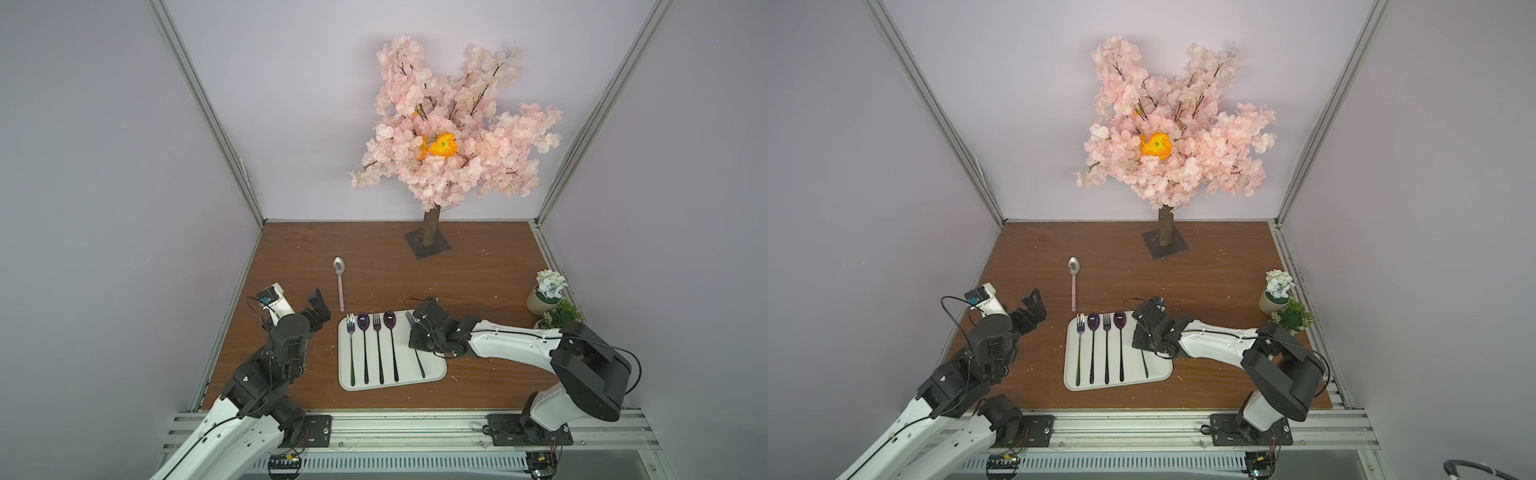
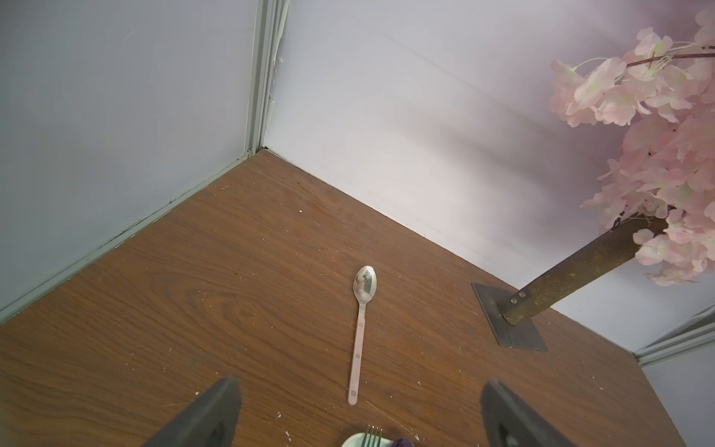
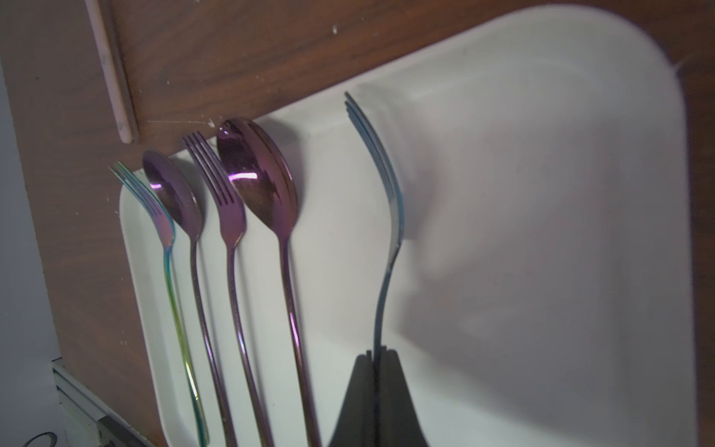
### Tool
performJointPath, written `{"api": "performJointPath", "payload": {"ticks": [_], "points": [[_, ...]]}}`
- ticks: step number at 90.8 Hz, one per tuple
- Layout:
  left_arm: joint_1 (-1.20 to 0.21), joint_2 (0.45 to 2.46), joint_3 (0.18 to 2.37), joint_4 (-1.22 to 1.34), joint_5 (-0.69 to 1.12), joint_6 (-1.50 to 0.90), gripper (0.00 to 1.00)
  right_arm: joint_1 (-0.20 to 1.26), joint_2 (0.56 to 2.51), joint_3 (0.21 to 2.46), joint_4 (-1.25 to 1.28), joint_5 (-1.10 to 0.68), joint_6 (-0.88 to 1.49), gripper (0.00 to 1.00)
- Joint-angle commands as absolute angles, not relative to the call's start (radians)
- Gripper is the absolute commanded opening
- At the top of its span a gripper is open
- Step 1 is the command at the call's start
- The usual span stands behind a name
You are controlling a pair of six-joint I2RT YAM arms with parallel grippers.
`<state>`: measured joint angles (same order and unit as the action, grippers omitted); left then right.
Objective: Set the spoon and fork side by side
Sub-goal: Place the fork on the tray.
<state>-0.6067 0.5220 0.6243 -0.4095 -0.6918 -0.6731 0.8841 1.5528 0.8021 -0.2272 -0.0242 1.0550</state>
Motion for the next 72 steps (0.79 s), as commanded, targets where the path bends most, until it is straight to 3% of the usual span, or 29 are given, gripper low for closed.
{"api": "performJointPath", "payload": {"ticks": [1,45,72], "points": [[-0.597,0.525,0.62,-0.396,-0.688,-0.664,0.99,0.884,1.568,0.805,-0.18,-0.006,1.05,0.0],[-0.599,0.519,0.623,-0.398,-0.688,-0.657,0.99,0.865,1.619,0.731,-0.028,-0.088,1.112,0.0],[-0.597,0.51,0.623,-0.397,-0.688,-0.655,0.99,0.857,1.644,0.766,-0.089,-0.08,1.081,0.12]]}}
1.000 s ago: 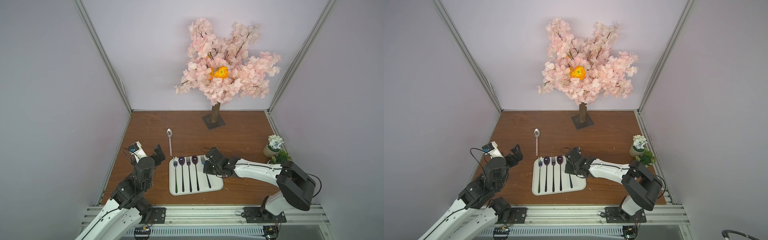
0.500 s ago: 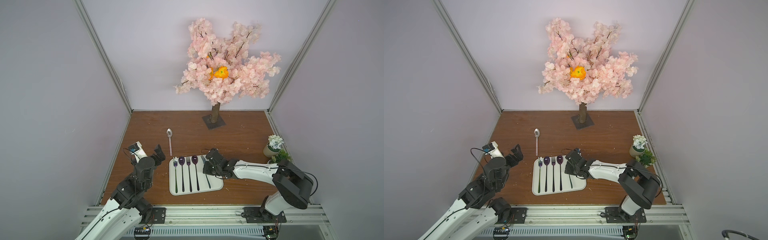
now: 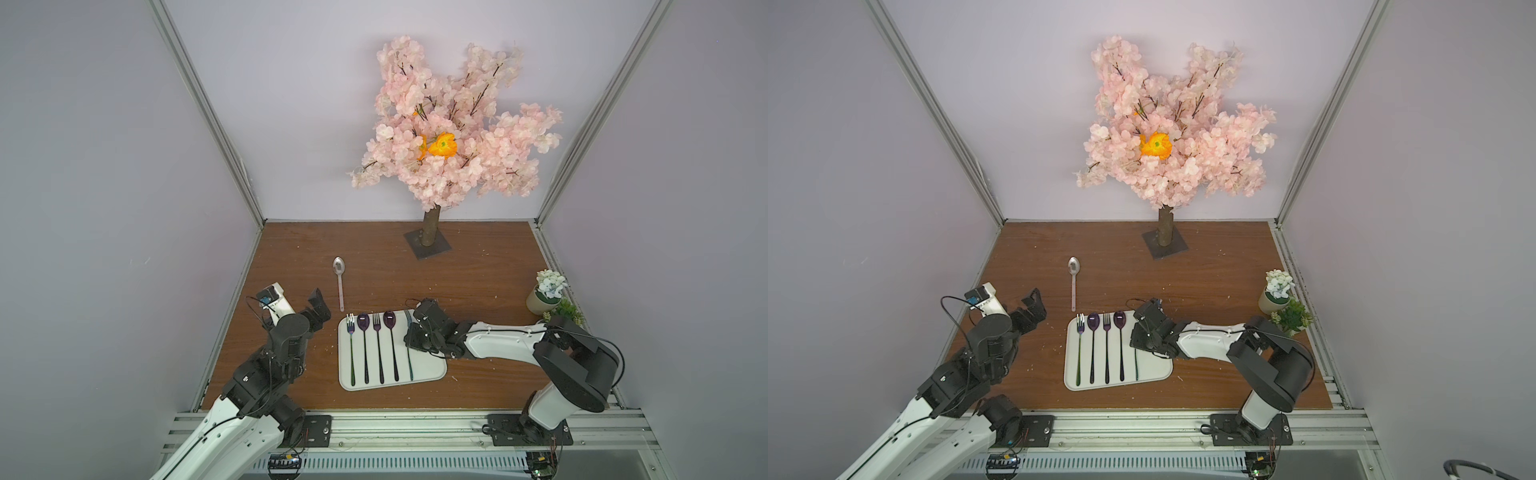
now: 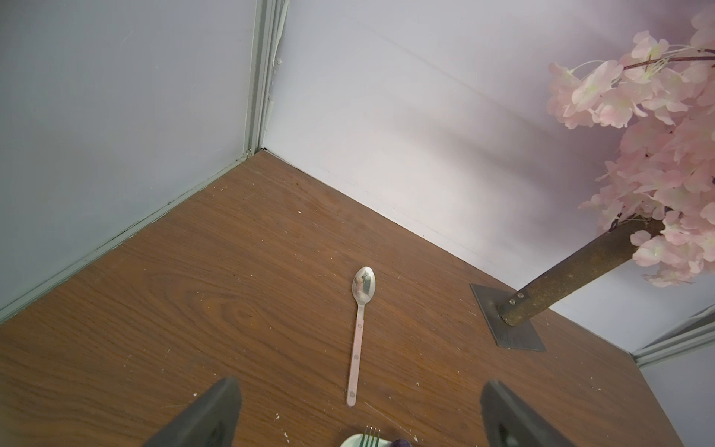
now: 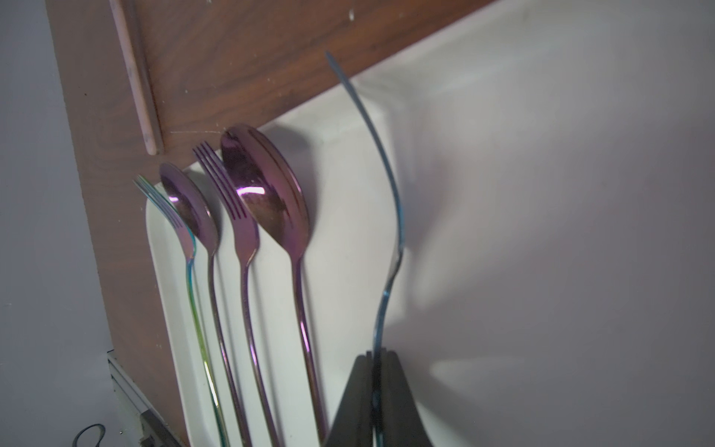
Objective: Set the spoon and fork side by side
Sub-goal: Place the fork on the tray.
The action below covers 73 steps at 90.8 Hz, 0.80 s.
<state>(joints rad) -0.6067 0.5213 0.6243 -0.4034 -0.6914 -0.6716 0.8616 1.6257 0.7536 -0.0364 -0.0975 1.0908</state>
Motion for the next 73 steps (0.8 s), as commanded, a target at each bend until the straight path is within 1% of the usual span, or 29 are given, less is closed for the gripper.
{"api": "performJointPath", "payload": {"ticks": [1,17,34,54,57,61,73], "points": [[-0.599,0.51,0.623,-0.397,-0.688,-0.655,0.99,0.857,1.642,0.766,-0.091,-0.079,1.081,0.12],[-0.598,0.513,0.623,-0.397,-0.689,-0.658,0.99,0.857,1.623,0.784,-0.137,-0.058,1.052,0.19],[-0.599,0.541,0.623,-0.397,-0.672,-0.674,0.99,0.857,1.577,0.814,-0.229,-0.012,1.01,0.29],[-0.598,0.551,0.618,-0.397,-0.662,-0.686,0.99,0.851,1.555,0.875,-0.309,0.038,0.931,0.32],[-0.598,0.553,0.616,-0.393,-0.665,-0.683,0.99,0.85,1.554,0.892,-0.309,0.04,0.905,0.36],[-0.599,0.558,0.616,-0.392,-0.669,-0.682,0.99,0.849,1.551,0.922,-0.313,0.051,0.865,0.44],[-0.598,0.575,0.619,-0.395,-0.682,-0.696,0.99,0.848,1.564,1.058,-0.363,0.128,0.722,0.49]]}}
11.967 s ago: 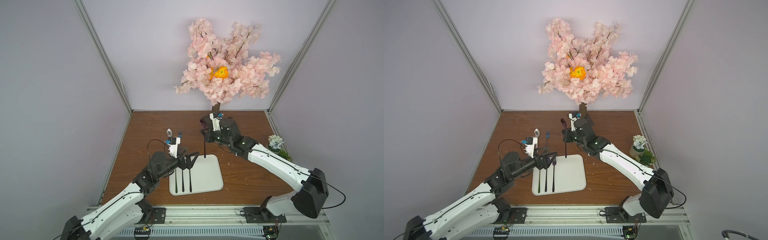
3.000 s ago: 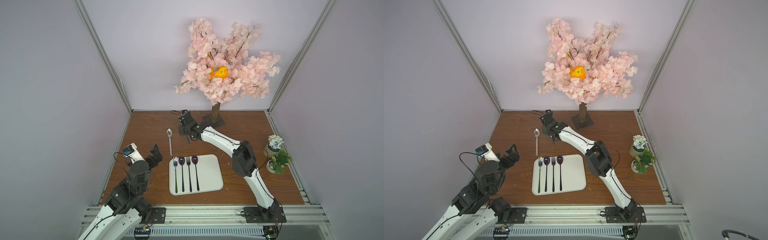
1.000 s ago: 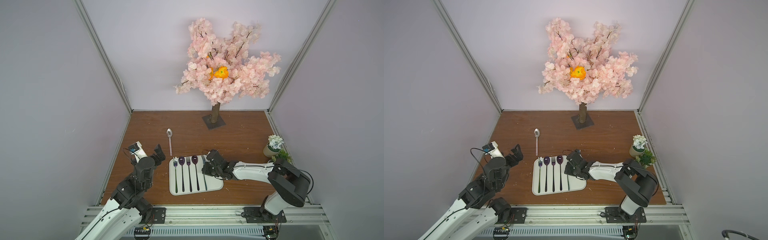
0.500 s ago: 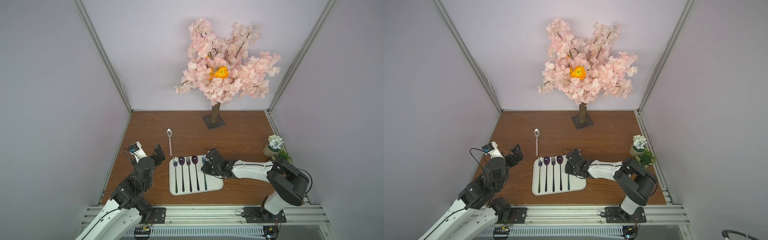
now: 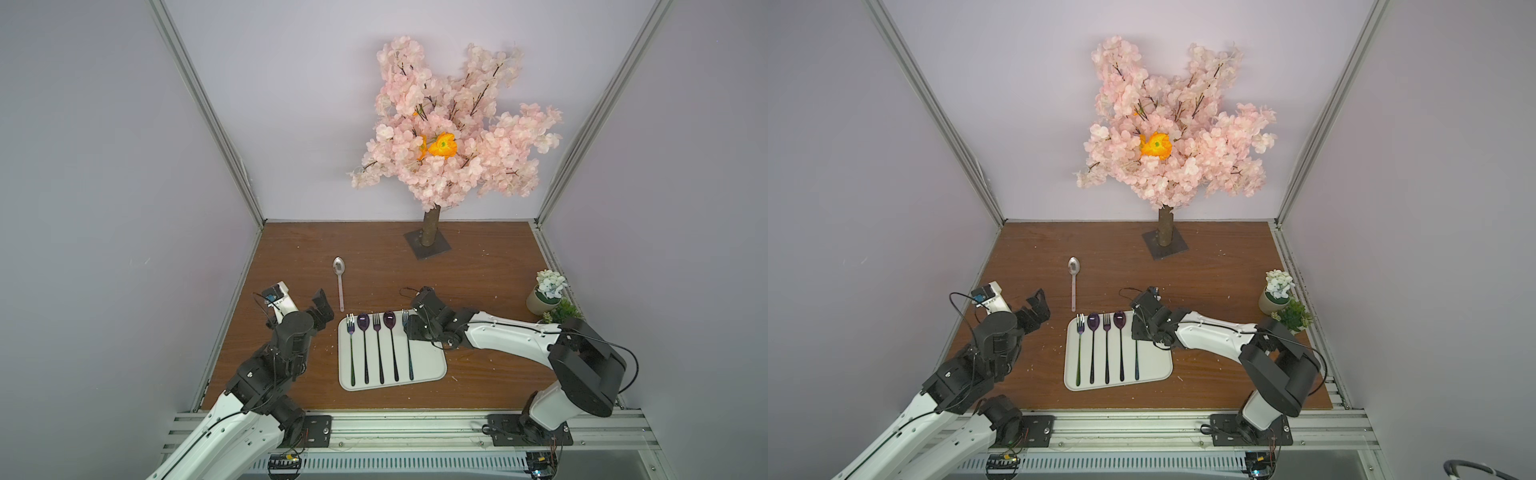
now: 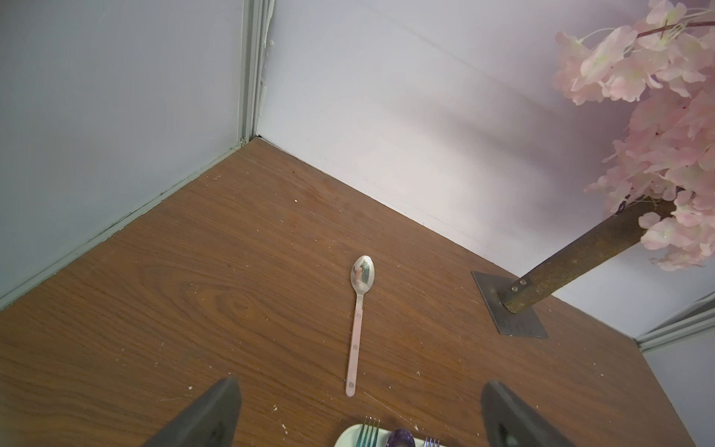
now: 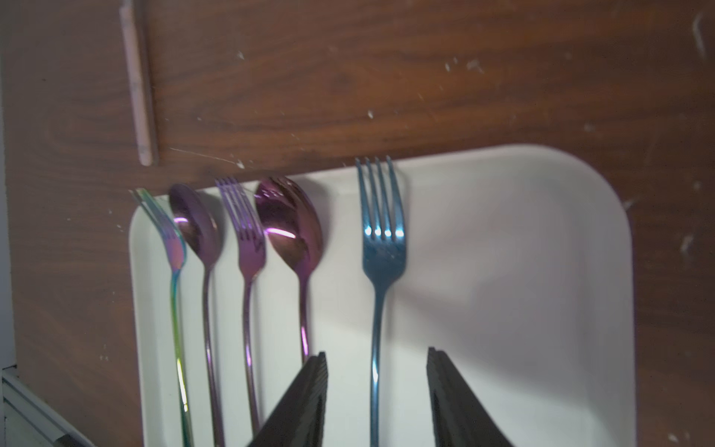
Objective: Set the spoon and fork side by side
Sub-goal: Place the fork on the tray, then pick up the spoon from the center of the board.
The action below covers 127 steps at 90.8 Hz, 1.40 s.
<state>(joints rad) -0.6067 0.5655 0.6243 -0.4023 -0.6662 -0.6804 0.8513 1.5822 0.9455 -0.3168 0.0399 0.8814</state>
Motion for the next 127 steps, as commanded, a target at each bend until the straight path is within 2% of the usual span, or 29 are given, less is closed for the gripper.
{"api": "performJointPath", "payload": {"ticks": [1,26,43,65,91,115,127], "points": [[-0.598,0.574,0.621,-0.396,-0.689,-0.696,0.99,0.847,1.571,1.073,-0.368,0.131,0.71,0.5],[-0.598,0.463,0.672,-0.453,-0.842,-0.692,0.99,0.84,1.92,1.498,-0.323,0.05,0.532,0.6],[-0.597,0.425,0.678,-0.463,-0.833,-0.686,0.99,0.843,2.201,1.831,-0.319,0.0,0.503,0.63],[-0.598,0.433,0.686,-0.463,-0.799,-0.667,0.99,0.883,2.478,2.199,-0.463,0.054,0.479,0.65],[-0.597,0.413,0.671,-0.463,-0.771,-0.675,0.99,0.895,2.641,2.381,-0.547,0.101,0.515,0.56],[-0.599,0.388,0.657,-0.463,-0.749,-0.681,0.99,0.899,2.726,2.476,-0.616,0.195,0.496,0.52],[-0.598,0.367,0.654,-0.463,-0.741,-0.678,0.99,0.899,2.742,2.478,-0.628,0.226,0.474,0.41]]}}
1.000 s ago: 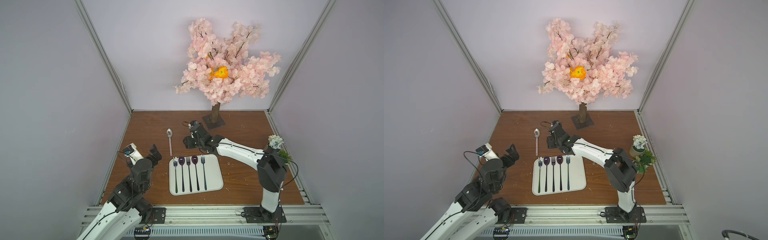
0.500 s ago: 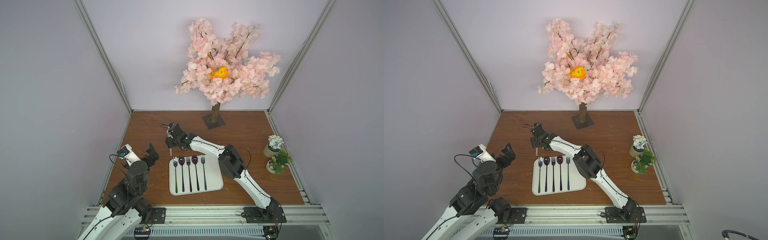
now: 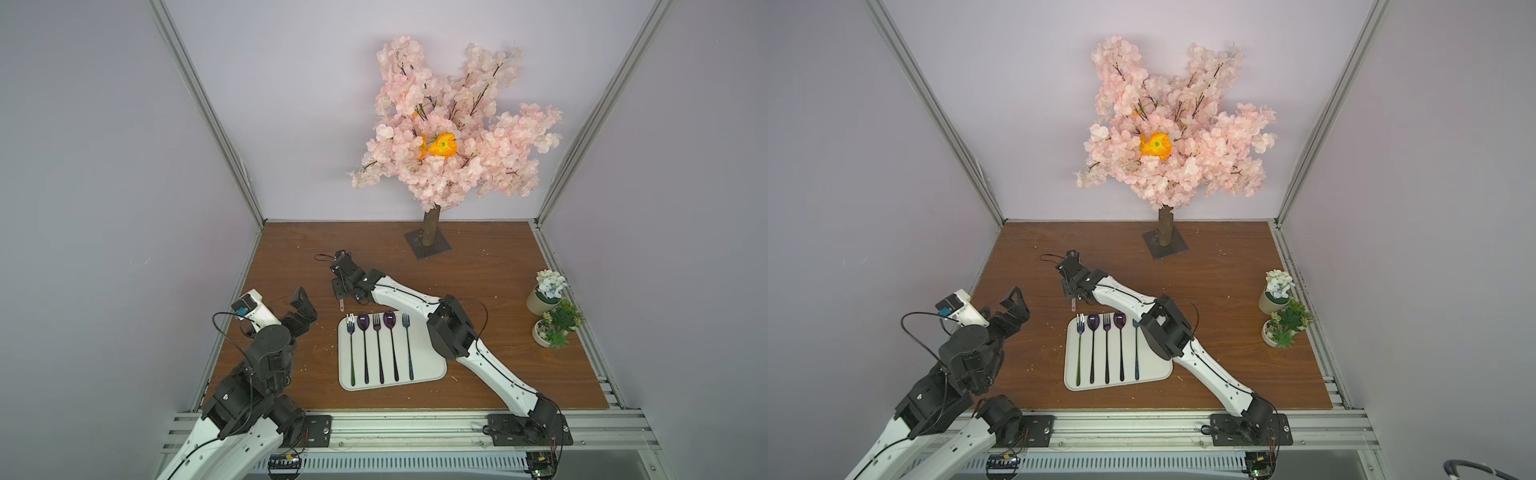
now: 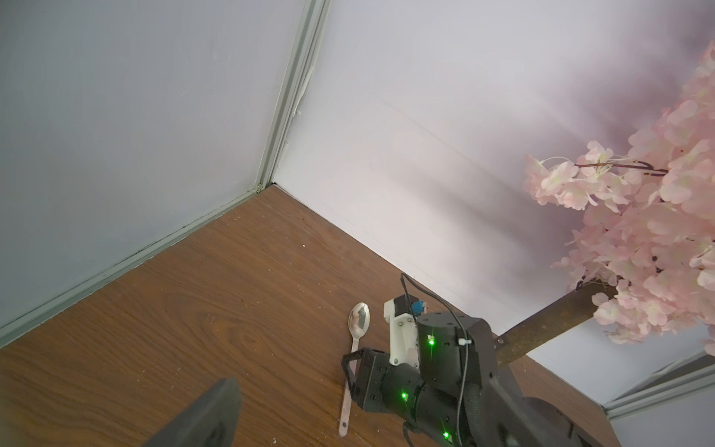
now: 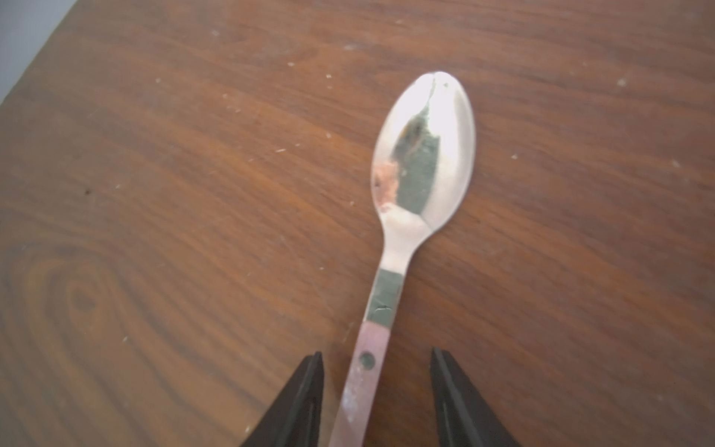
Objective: Set the spoon and fork side by side
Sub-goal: Pick up the spoon from the center of the board.
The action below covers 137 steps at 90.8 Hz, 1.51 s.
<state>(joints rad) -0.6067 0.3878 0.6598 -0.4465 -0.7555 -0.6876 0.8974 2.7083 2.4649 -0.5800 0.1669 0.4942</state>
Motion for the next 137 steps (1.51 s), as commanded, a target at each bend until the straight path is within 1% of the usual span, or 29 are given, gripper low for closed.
{"api": "performJointPath", "payload": {"ticks": [1,6,12,21,28,35,48,65,91,104,118,137], "points": [[-0.597,0.364,0.654,-0.462,-0.741,-0.676,0.99,0.899,2.743,2.479,-0.629,0.226,0.471,0.4],[-0.598,0.354,0.654,-0.463,-0.741,-0.675,0.99,0.897,2.753,2.491,-0.643,0.224,0.467,0.36],[-0.598,0.344,0.654,-0.462,-0.741,-0.673,0.99,0.89,2.763,2.513,-0.675,0.221,0.472,0.27],[-0.598,0.332,0.651,-0.463,-0.745,-0.67,0.99,0.872,2.754,2.513,-0.703,0.235,0.481,0.22],[-0.598,0.327,0.647,-0.462,-0.749,-0.669,0.99,0.847,2.733,2.499,-0.7,0.238,0.483,0.15],[-0.598,0.326,0.649,-0.463,-0.752,-0.664,0.99,0.82,2.719,2.499,-0.694,0.233,0.471,0.12],[-0.599,0.314,0.648,-0.463,-0.752,-0.661,0.99,0.756,2.699,2.478,-0.695,0.17,0.439,0.06],[-0.597,0.31,0.641,-0.461,-0.756,-0.673,0.99,0.685,2.624,2.364,-0.713,0.188,0.381,0.05],[-0.598,0.397,0.655,-0.457,-0.73,-0.702,0.99,0.589,2.445,2.099,-0.755,0.165,0.248,0.06],[-0.599,0.41,0.656,-0.453,-0.732,-0.715,0.99,0.548,2.297,1.892,-0.769,0.179,0.205,0.06],[-0.598,0.432,0.652,-0.452,-0.724,-0.729,0.99,0.503,2.095,1.651,-0.695,0.21,0.195,0.06],[-0.599,0.455,0.647,-0.451,-0.709,-0.75,0.99,0.488,1.875,1.425,-0.625,0.228,0.235,0.05]]}}
